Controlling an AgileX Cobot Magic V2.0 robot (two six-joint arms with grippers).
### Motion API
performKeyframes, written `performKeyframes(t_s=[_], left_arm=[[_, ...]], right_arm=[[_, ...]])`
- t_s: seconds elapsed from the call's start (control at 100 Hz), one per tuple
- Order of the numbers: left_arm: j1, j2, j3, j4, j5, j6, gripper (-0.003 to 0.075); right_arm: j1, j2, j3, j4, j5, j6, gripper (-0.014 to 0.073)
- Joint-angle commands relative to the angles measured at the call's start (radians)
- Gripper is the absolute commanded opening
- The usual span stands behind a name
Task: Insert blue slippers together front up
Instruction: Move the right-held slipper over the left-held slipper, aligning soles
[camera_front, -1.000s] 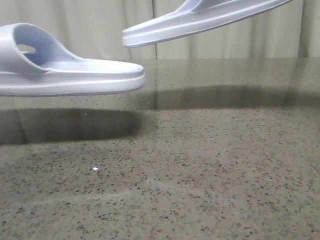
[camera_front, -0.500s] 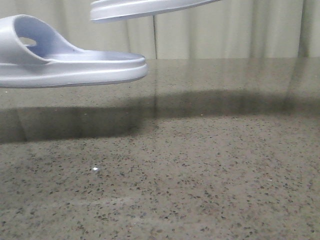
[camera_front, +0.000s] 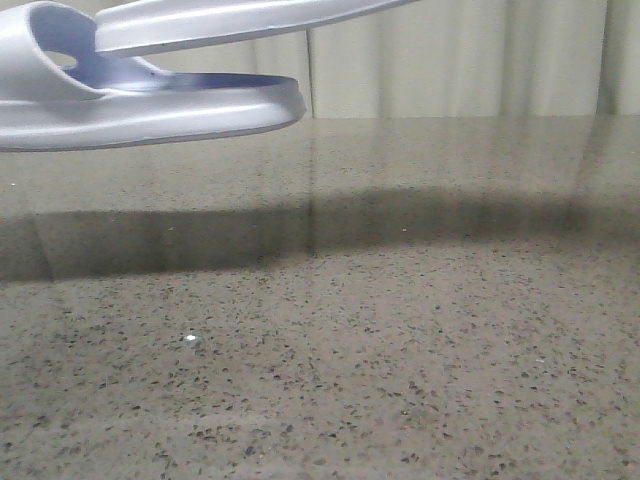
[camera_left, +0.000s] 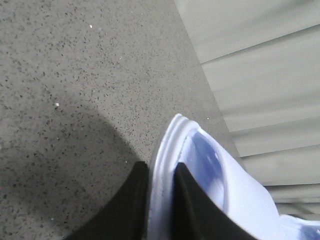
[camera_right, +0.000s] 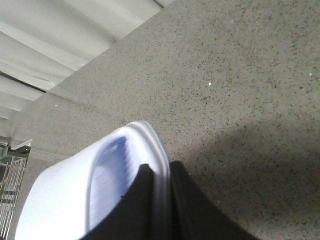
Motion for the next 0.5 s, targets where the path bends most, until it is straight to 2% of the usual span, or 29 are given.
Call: performKeyframes(t_s=[0.0, 0.24, 0.49], left_arm=[[0.001, -0.005, -0.028, -0.067, 0.015, 0.023, 0.0016], [0.001, -0.005, -0.028, -0.069, 0.021, 0.029, 0.0016], [0.001, -0.005, -0.028, -0.092, 0.023, 0.058, 0.0016]], right_arm=[[0.001, -0.009, -0.018, 0.033, -0.072, -0.014, -0.0107], [0.008, 0.002, 0.017, 0.051, -0.086, -0.014, -0.0107], [0.1, 0.058, 0.016, 0.051, -0.152, -0.014, -0.0107]])
